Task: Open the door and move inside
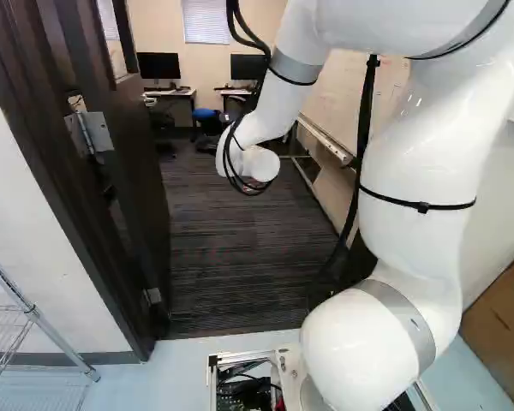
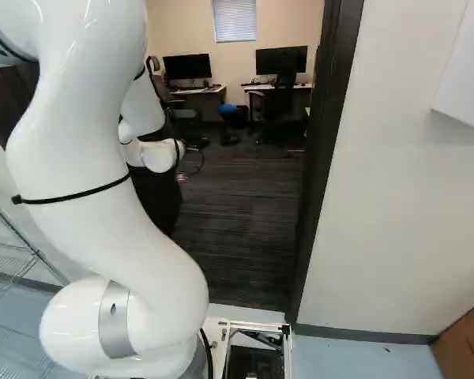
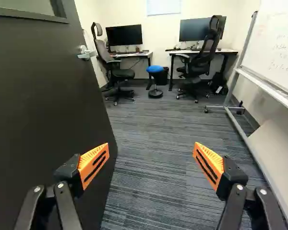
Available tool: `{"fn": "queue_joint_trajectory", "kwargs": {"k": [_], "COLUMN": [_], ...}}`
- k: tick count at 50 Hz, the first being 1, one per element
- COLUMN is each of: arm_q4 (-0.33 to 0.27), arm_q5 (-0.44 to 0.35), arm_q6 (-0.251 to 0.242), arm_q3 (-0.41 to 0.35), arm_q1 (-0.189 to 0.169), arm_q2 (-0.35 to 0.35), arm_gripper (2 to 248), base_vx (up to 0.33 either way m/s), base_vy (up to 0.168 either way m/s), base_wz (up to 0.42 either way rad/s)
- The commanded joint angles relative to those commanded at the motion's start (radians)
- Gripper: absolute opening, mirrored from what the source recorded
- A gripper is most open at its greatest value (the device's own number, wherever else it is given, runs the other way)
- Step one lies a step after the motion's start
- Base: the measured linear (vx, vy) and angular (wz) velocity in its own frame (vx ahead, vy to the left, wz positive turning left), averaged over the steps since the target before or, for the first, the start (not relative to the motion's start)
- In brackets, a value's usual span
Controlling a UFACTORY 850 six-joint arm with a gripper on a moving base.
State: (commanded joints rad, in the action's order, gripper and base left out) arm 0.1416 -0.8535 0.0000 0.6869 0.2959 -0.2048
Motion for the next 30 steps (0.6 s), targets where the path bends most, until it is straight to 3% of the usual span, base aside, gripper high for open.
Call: {"fn": "queue_joint_trajectory", "kwargs": {"k": [30], "arm_q4": [-0.032], "arm_q5": [-0.004], "arm_q6": [0.0], "arm_q3": [-0.137], "arm_q1": [-0.067], "arm_q2": [0.11], "arm_gripper": [247], "base_vx": [0.0], "base_vy": [0.0], "base_wz": [0.0]}}
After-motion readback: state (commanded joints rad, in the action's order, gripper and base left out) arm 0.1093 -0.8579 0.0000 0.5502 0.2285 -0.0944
